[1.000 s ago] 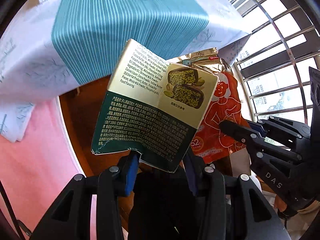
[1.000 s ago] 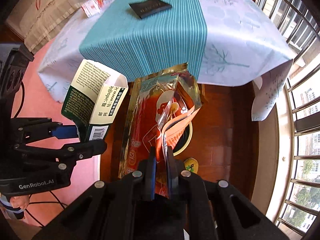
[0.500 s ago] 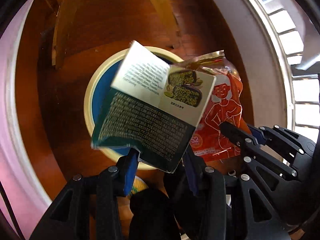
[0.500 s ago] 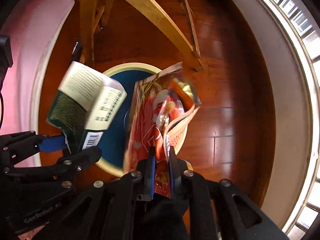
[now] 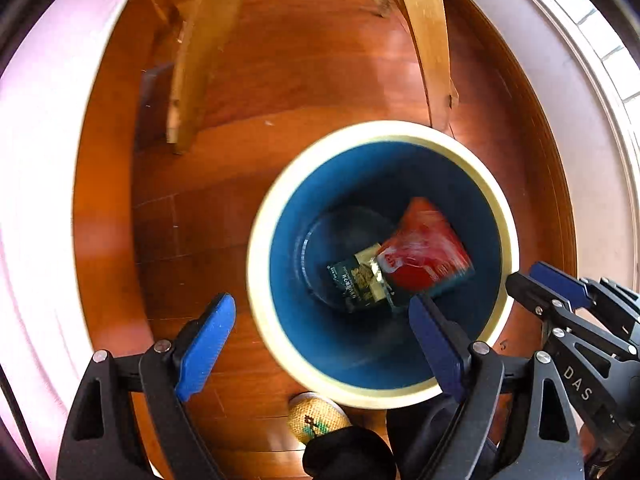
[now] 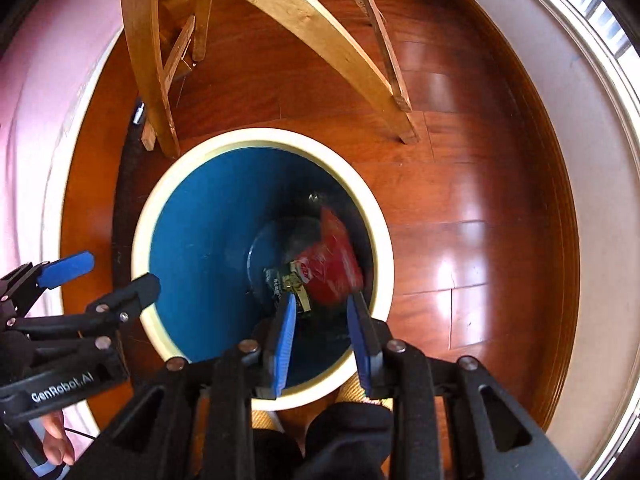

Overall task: Collect trash
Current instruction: 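Carry both items over the bin and open both tools to drop them, then move the left tool to the black TALOPN card and grasp it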

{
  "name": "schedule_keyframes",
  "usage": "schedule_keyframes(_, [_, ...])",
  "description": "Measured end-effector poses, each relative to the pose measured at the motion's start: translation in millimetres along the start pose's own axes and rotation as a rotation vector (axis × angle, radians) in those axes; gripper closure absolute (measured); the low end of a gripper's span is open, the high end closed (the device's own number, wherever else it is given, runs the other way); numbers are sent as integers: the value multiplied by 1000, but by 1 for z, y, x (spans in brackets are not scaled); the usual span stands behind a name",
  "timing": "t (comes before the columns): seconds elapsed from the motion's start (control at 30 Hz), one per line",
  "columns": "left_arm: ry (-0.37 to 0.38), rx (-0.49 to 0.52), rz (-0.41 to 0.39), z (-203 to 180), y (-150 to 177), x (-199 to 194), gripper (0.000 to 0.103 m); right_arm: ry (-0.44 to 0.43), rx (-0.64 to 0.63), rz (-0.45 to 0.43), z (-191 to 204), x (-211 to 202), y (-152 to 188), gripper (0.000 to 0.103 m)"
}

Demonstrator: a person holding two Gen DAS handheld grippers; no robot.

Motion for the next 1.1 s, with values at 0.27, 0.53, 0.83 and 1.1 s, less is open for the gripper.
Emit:
schedule_keyframes(0.27, [-24, -34, -56, 8, -6, -83, 16, -7, 32, -10, 1, -72, 2, 76])
schedule_keyframes(0.53, [8, -39, -150, 10, -26, -220, 16, -47, 20, -95, 23, -207, -12, 76])
schedule_keyframes(0.83, [28, -37, -319, 27, -41, -383, 16, -100, 4, -219, 57, -347, -36, 76])
schedule_keyframes(1.1, [20, -47, -483, 43, -61, -477, 16, -80, -48, -372, 74, -431, -67, 76])
Point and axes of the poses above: each gripper's, at about its wrist camera, not at the fingertips, and x roughly the way its jaws point, z to its left, y to its underside, the point moved 4 cm from there along x, roughly the way its jaws point, and after that the axes turned 9 degrees about -z, right-handed, at the moved point
